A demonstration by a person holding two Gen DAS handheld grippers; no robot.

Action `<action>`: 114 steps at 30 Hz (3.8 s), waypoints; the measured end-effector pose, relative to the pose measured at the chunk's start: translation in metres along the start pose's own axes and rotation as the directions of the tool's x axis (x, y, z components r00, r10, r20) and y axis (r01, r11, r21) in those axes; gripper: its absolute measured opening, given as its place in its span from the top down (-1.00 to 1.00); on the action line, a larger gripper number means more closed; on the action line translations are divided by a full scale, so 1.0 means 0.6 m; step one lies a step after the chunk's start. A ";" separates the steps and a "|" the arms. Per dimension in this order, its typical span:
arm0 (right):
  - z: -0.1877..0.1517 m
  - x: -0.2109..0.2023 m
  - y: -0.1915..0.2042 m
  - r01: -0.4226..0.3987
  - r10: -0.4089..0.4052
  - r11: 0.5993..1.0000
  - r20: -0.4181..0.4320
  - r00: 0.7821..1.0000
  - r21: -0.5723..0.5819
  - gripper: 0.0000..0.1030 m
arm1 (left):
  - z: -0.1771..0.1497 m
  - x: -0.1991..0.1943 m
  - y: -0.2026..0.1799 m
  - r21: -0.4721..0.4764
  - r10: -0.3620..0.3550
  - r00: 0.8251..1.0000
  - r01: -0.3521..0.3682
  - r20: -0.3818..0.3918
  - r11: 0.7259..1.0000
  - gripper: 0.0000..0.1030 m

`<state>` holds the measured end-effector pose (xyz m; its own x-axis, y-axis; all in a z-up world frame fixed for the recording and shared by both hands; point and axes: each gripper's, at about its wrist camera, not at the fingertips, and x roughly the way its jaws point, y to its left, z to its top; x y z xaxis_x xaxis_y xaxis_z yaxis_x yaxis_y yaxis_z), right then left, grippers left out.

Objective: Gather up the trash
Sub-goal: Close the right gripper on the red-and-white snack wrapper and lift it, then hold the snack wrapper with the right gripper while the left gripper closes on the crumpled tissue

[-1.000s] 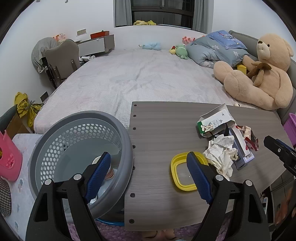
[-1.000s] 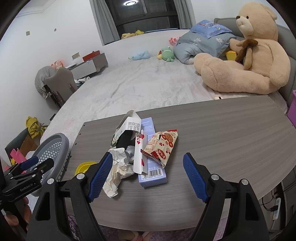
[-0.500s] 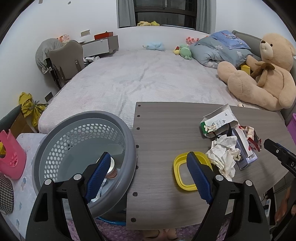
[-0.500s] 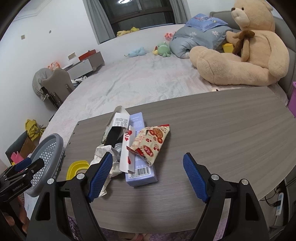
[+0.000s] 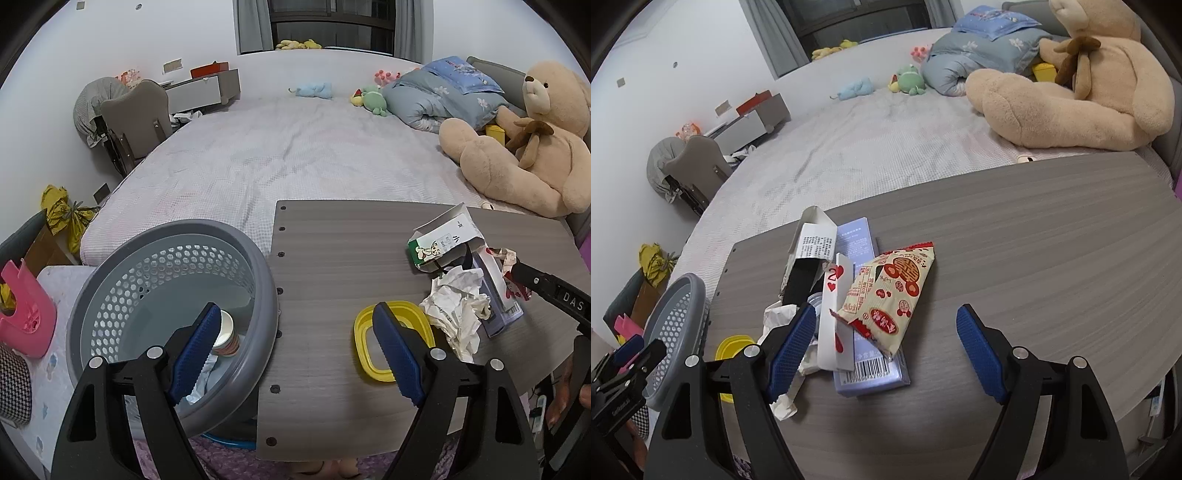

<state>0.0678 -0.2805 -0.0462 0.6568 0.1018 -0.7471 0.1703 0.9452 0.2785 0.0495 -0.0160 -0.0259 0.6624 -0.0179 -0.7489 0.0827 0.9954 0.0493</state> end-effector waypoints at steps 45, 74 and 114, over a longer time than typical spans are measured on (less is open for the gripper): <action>-0.020 -0.042 -0.109 -0.097 0.094 0.987 0.026 0.995 0.131 0.41 | -0.001 0.049 -0.179 0.224 -0.254 0.957 0.280 -0.137 0.933 -0.56; -0.033 -0.042 -0.139 -0.124 0.119 0.980 0.038 0.992 0.158 0.41 | -0.005 0.101 -0.211 0.275 -0.295 0.933 0.345 -0.208 0.898 0.14; -0.033 -0.070 -0.093 -0.101 0.095 0.989 0.055 0.994 0.111 0.41 | -0.002 0.069 -0.146 0.211 -0.271 0.950 0.299 -0.152 0.931 -0.11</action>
<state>0.0160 -0.3314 -0.0426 0.7097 0.1742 -0.6826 0.1833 0.8899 0.4177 0.0688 -0.1040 -0.0620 0.4940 -0.2725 -0.8256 0.4322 0.9009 -0.0387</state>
